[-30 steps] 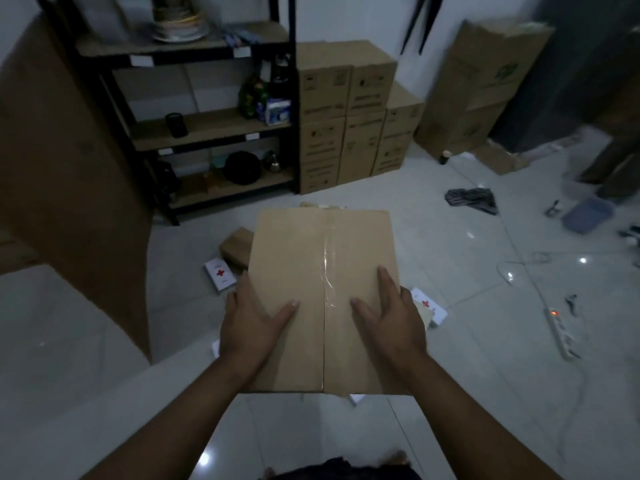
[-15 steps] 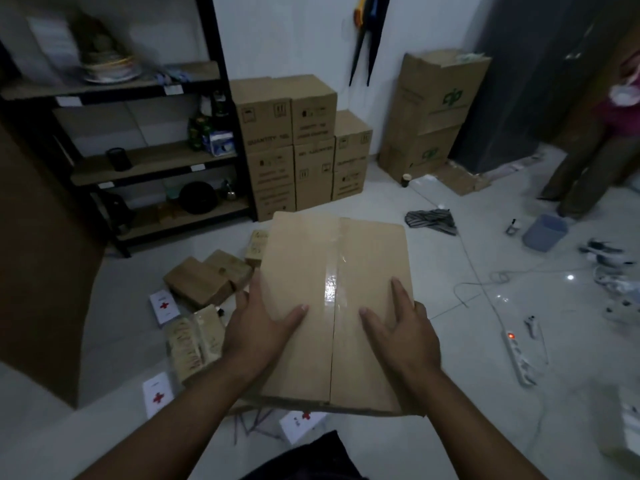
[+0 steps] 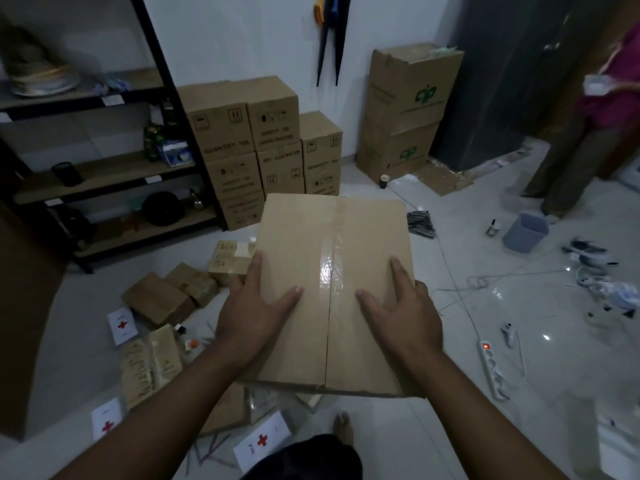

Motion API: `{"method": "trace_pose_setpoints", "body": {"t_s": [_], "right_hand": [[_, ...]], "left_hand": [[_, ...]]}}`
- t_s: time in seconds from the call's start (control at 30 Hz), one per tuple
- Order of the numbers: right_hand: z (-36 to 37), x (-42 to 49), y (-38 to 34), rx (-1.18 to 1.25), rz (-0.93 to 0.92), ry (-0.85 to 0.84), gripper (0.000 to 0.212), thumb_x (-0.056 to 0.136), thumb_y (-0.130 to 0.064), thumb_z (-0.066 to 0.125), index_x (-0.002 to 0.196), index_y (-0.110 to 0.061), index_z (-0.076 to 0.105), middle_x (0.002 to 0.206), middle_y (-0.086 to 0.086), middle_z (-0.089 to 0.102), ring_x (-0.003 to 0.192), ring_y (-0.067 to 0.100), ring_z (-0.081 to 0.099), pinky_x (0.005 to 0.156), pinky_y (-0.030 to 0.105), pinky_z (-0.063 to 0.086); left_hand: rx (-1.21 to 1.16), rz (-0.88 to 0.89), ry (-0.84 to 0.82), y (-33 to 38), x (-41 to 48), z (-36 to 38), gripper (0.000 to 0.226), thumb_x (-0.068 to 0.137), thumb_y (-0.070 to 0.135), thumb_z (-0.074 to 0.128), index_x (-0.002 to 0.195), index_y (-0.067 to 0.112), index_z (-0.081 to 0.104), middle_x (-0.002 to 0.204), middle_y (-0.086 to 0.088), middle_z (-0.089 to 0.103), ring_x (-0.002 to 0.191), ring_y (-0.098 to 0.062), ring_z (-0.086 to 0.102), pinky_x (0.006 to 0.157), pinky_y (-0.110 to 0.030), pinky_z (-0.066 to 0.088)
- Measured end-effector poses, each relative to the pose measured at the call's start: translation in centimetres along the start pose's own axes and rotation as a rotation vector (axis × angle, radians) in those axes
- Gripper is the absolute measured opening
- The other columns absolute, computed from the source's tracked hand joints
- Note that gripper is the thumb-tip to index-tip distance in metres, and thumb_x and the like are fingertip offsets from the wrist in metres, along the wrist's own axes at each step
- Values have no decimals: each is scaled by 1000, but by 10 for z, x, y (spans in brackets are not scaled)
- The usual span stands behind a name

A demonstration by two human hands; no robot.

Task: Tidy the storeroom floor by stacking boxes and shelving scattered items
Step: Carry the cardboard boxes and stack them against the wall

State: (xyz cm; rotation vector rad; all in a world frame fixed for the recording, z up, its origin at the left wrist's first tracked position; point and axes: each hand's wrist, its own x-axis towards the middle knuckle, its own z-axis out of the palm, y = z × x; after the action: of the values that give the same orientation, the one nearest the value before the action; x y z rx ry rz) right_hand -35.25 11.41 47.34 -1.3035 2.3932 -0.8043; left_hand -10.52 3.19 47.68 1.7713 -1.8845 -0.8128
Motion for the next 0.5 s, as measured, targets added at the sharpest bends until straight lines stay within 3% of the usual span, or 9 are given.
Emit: {"method": "trace_pose_setpoints", "body": {"t_s": [0.33, 0.5], "right_hand": [[-33, 164, 68, -11, 48, -72, 93, 78, -88, 46, 156, -53, 10, 139, 3, 49, 124, 26, 55, 98, 45, 53], [-52, 251, 88, 16, 52, -82, 91, 77, -89, 47, 154, -57, 11, 137, 0, 50, 122, 25, 56, 96, 46, 54]], "left_hand": [[-3, -65, -20, 98, 117, 100, 101, 73, 90, 52, 155, 55, 4, 159, -7, 32, 135, -33, 47, 105, -48, 48], [4, -58, -13, 154, 174, 130, 97, 79, 82, 56, 156, 53, 5, 155, -7, 35, 131, -31, 50, 100, -40, 46]]}}
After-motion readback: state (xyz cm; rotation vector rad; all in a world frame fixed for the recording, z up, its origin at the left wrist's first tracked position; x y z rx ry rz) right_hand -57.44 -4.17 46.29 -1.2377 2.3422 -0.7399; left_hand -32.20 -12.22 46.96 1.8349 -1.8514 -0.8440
